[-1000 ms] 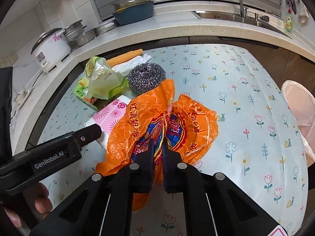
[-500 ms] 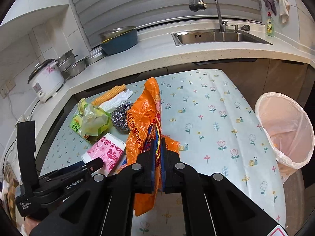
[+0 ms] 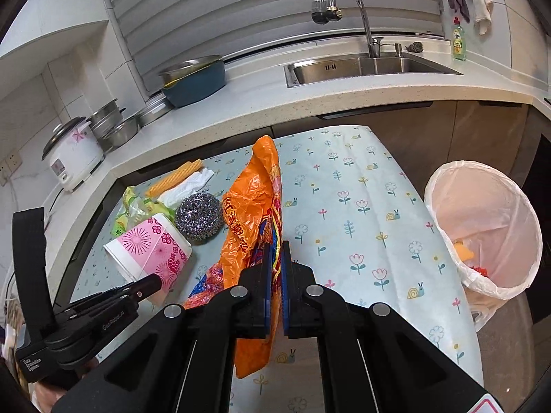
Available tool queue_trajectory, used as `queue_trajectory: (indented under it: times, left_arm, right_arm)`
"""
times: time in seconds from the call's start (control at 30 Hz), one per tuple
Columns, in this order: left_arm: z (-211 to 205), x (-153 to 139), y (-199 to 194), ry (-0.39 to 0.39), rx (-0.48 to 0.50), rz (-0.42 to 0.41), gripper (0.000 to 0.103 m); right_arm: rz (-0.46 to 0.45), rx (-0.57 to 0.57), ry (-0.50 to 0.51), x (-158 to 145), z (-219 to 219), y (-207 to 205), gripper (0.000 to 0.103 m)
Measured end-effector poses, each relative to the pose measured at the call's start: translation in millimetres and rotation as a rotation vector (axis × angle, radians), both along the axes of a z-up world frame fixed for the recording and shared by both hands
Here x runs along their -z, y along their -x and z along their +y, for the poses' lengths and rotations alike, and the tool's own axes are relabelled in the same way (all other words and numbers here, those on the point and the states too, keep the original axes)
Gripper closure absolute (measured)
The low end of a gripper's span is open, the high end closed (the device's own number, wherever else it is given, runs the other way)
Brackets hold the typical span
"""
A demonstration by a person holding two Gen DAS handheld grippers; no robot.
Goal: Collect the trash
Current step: 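Grasp the orange wrapper with the right tool while the left tool grasps the pink paper cup, then carry the orange wrapper and paper cup over the trash bin with both tools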
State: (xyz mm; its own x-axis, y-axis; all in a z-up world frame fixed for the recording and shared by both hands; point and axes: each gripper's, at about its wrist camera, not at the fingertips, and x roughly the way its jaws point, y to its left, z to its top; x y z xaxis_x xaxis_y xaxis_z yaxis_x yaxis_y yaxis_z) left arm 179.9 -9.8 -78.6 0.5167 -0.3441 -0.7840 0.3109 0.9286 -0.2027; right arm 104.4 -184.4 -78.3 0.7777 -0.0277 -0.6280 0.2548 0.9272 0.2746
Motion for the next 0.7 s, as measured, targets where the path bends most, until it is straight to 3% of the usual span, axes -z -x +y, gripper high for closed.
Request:
queue_trajectory:
  times: [0.3,0.7]
  left_arm:
    - [-57.5,-31.1,17.2,0.013,0.097,-0.058,0.1]
    - [-164.6,-37.7,46.3,-0.012,0.281,-0.08,0.1]
  right_arm:
    - [-0.036,0.057,-0.009,-12.4,-37.2,22.9,0.099]
    - [-0.044,0.195,-0.023,-9.5,-113.2,67.5,0.099]
